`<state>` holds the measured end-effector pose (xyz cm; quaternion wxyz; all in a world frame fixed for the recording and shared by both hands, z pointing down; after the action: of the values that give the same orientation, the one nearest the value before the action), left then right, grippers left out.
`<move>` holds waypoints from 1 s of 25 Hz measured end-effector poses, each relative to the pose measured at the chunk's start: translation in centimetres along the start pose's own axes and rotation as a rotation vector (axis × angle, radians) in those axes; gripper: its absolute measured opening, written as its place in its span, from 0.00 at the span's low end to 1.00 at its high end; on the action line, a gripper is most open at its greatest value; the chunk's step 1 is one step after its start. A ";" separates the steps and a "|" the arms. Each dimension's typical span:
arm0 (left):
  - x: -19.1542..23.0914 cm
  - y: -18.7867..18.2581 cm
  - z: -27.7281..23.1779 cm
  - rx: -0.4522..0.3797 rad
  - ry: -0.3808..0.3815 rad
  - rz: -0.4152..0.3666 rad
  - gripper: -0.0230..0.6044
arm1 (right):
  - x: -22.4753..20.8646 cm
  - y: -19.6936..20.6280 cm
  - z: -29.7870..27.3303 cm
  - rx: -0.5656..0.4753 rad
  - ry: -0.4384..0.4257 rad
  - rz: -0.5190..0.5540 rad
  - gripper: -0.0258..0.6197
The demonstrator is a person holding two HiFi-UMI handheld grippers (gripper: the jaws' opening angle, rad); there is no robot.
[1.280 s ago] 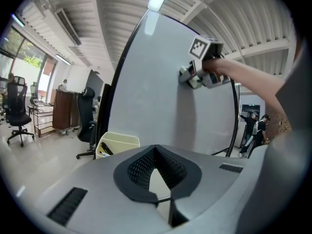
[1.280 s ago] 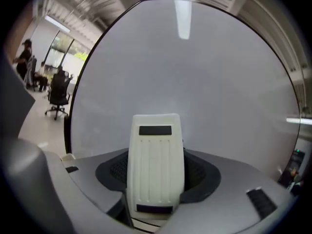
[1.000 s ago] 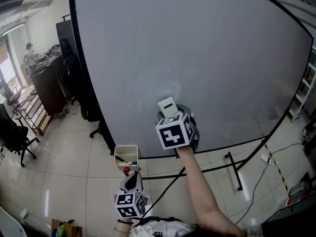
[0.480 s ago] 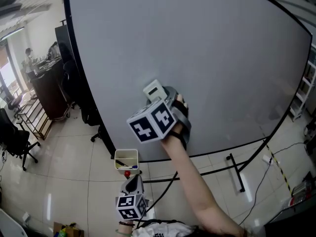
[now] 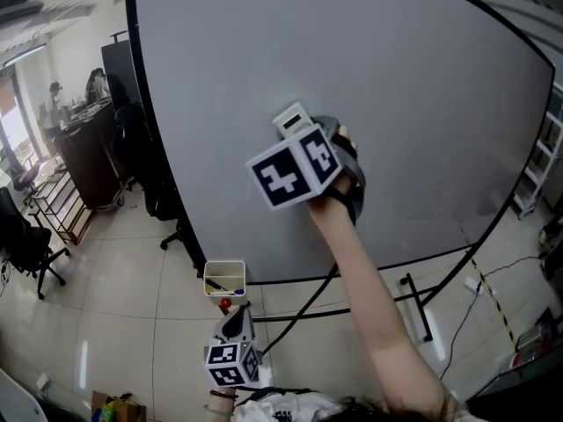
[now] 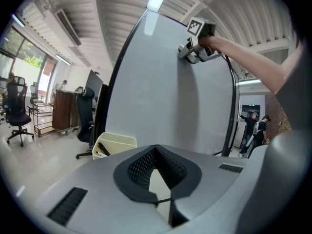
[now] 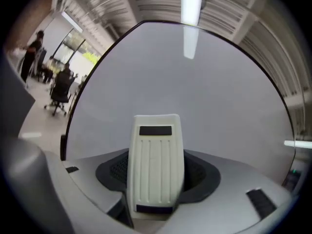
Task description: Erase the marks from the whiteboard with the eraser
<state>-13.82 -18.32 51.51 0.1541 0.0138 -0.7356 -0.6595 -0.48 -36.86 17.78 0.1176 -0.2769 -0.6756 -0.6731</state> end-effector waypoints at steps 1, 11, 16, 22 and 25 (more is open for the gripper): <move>-0.1 0.0 0.0 -0.002 0.003 -0.004 0.03 | 2.2 1.2 -0.2 0.028 -0.006 0.100 0.46; -2.5 -1.6 -0.5 -0.001 0.076 -0.074 0.03 | 3.9 3.1 -0.8 0.020 -0.199 -0.040 0.46; -5.6 -2.8 -0.5 -0.044 0.165 -0.129 0.03 | 3.4 2.1 -0.2 -0.060 -0.021 -0.024 0.46; -6.0 -2.0 -0.7 -0.016 0.185 -0.128 0.03 | 11.1 9.5 -1.6 0.084 -0.197 0.131 0.46; -6.1 -0.9 -0.3 0.006 0.175 -0.110 0.03 | 5.3 7.0 -0.2 -0.022 -0.102 -0.021 0.46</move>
<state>-8.06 -17.38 49.33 0.1812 0.1121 -0.7194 -0.6611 -1.14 -36.36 26.53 0.0728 -0.3048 -0.6764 -0.6666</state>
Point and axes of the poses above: the fingertips, and each gripper's own axes: z backward along the fingers, x to its left, y out of its underside, the point moved 3 cm from there along z, backward along the fingers, and after that the axes turned 11 degrees about -x, right-handed, at the moved point
